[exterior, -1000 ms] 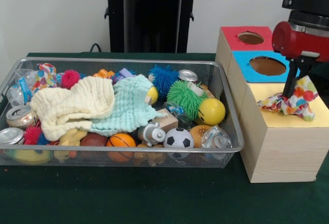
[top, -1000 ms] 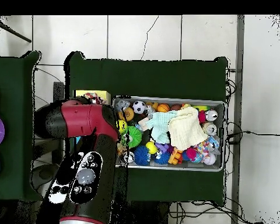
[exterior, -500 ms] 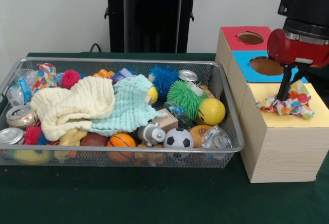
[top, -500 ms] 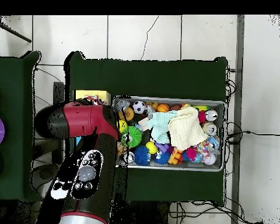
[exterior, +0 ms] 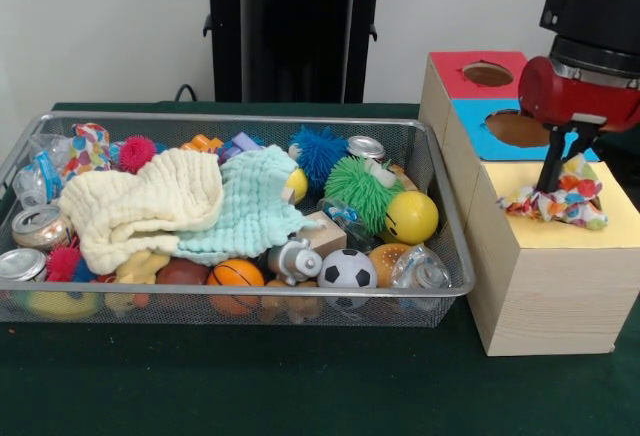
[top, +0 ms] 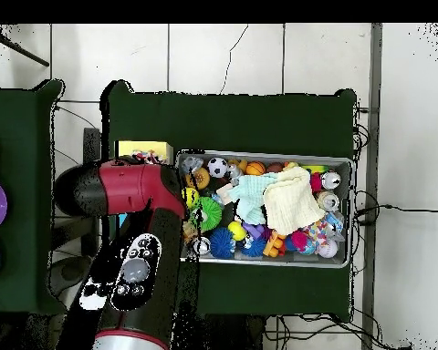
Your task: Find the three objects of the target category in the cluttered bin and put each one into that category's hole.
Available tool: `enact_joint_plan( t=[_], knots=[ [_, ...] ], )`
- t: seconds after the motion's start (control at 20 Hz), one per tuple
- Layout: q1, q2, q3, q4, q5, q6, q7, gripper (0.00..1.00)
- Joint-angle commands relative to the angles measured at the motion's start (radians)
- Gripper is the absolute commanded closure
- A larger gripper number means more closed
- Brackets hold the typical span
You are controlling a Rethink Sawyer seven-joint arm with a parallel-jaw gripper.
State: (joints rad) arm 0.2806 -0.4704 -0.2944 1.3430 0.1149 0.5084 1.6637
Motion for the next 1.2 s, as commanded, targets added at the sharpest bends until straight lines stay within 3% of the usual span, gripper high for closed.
enact_joint_plan(
  t=[0.05,0.25,0.55,1.0,1.2],
  knots=[
    [-0.040,0.098,0.124,0.084,0.010,0.147,0.124,1.00],
    [-0.056,0.120,0.158,0.079,0.010,0.144,0.099,1.00],
    [-0.105,0.162,0.238,0.095,0.016,0.053,0.083,1.00],
    [-0.115,0.206,0.253,0.074,-0.013,-0.003,0.102,1.00],
    [-0.090,0.208,0.218,0.067,-0.014,0.001,0.135,1.00]
  ],
)
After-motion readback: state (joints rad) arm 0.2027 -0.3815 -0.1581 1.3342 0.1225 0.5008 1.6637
